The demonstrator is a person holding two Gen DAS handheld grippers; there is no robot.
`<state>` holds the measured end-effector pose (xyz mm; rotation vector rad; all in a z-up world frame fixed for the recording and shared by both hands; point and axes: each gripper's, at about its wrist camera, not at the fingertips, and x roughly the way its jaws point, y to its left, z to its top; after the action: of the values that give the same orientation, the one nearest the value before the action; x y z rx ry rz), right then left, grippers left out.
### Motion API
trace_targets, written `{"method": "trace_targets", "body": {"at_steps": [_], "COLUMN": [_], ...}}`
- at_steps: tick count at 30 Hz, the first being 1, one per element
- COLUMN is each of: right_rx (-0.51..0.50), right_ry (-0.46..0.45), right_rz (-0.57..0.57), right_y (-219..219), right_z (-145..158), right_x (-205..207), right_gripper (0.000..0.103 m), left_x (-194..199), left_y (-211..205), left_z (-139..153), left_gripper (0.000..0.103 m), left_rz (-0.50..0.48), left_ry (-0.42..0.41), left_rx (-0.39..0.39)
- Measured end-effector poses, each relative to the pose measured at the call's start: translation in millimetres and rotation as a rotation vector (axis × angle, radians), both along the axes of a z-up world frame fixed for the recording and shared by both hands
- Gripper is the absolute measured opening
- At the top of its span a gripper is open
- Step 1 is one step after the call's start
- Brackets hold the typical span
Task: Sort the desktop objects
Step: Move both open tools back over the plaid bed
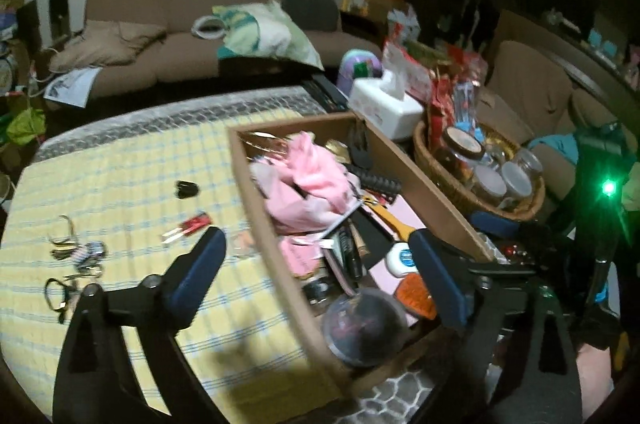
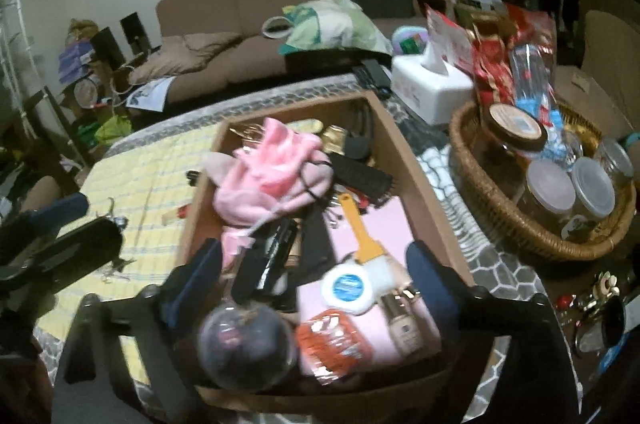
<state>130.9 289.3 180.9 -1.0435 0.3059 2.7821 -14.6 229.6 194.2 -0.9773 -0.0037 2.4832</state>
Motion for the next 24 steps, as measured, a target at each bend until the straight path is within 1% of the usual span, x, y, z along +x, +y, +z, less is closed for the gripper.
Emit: {"method": "trace_targets", "body": {"at_steps": [1, 2, 6, 13, 18, 24], "right_rx": [0.009, 0.018, 0.017, 0.039, 0.046, 0.034], "right_ry": [0.008, 0.02, 0.049, 0.074, 0.063, 0.064], "right_rz": [0.001, 0.004, 0.021, 0.079, 0.136, 0.197], "right_y": [-6, -12, -31, -74, -109, -151], "right_z": [3, 9, 24, 47, 52, 53], "right_x": [2, 3, 9, 15, 13, 7], "right_gripper": [0.103, 0.103, 0.103, 0.103, 0.103, 0.103], "left_x": [3, 6, 15, 30, 36, 39], "left_y": [-7, -17, -53, -109, -152, -215], "left_z": [3, 5, 14, 19, 19, 15], "left_gripper": [0.1, 0.103, 0.103, 0.103, 0.103, 0.103], "left_rz": [0.007, 0.014, 0.066, 0.142, 0.197, 0.282], "left_ry": [0.005, 0.009, 0.013, 0.012, 0.013, 0.009], "left_rx": [0.007, 0.019, 0.056, 0.064, 0.056, 0.055]}}
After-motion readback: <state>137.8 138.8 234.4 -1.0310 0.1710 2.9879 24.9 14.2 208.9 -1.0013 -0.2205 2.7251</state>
